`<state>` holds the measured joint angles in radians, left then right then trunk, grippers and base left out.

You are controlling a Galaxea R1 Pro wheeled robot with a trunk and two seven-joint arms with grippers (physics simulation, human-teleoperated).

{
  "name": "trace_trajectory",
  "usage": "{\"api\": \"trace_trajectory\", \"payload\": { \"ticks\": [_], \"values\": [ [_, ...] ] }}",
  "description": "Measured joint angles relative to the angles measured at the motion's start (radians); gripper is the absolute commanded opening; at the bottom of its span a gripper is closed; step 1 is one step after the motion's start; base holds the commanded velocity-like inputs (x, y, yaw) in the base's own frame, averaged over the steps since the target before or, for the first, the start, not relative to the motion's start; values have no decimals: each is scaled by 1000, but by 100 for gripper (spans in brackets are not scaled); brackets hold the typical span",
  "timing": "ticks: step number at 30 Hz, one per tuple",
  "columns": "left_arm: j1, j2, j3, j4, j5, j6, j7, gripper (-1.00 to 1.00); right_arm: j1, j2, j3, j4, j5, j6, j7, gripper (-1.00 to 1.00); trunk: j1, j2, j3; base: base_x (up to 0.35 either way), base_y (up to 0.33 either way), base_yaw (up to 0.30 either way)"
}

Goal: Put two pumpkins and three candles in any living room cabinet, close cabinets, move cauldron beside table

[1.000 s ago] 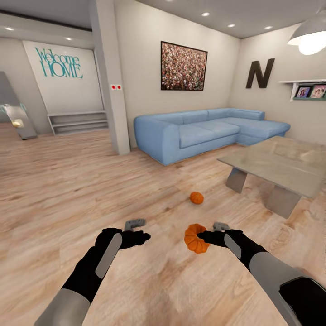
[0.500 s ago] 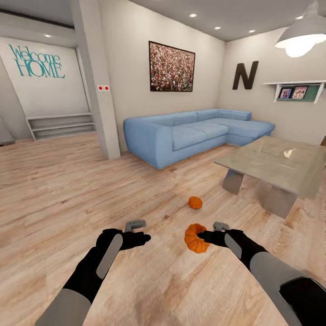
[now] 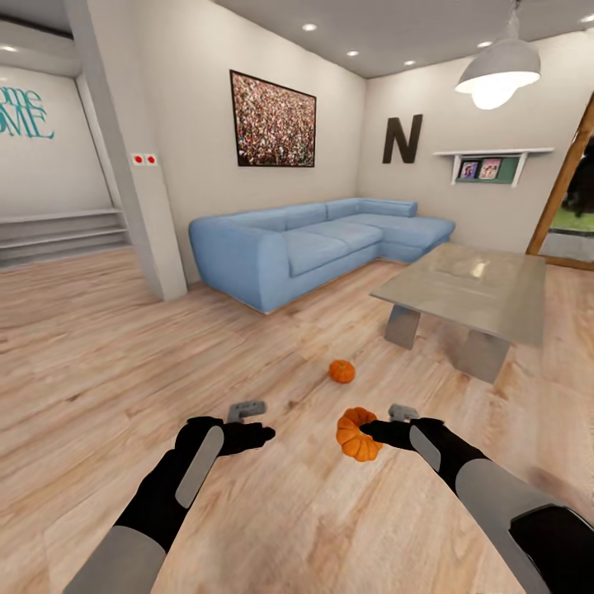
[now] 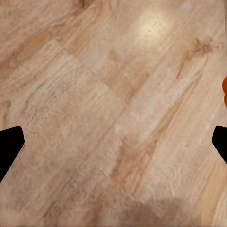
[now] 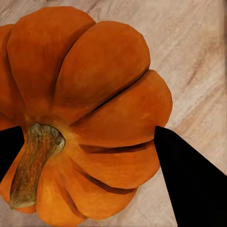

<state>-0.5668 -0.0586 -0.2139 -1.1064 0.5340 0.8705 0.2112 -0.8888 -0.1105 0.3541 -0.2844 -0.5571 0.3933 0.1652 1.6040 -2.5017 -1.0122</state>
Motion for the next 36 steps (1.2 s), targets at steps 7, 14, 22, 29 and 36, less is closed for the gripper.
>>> {"api": "trace_trajectory", "payload": {
  "ticks": [7, 14, 22, 29, 36],
  "values": [
    [1, 0, 0, 0, 0, -2, 0, 100, 0, -1, 0, 0, 0, 0, 0, -100, 0, 0, 0, 240, 272, -297],
    [0, 0, -1, 0, 0, -2, 0, 100, 0, -1, 0, 0, 1, 0, 0, -100, 0, 0, 0, 273, 248, -298],
    [0, 0, -2, 0, 0, 0, 0, 100, 0, -13, 1, 0, 3, 0, 1, -100, 0, 0, 0, 274, 248, -299],
    [0, 0, -2, 1, 0, 1, 1, 100, 0, -20, -1, 0, 1, 0, 1, -100, 0, 0, 0, 261, 253, -298],
    [0, 0, -3, 1, 0, 5, 4, 100, 0, -21, -2, 0, 0, 0, 1, -100, 0, 0, 0, 212, 281, -298]
  ]
}}
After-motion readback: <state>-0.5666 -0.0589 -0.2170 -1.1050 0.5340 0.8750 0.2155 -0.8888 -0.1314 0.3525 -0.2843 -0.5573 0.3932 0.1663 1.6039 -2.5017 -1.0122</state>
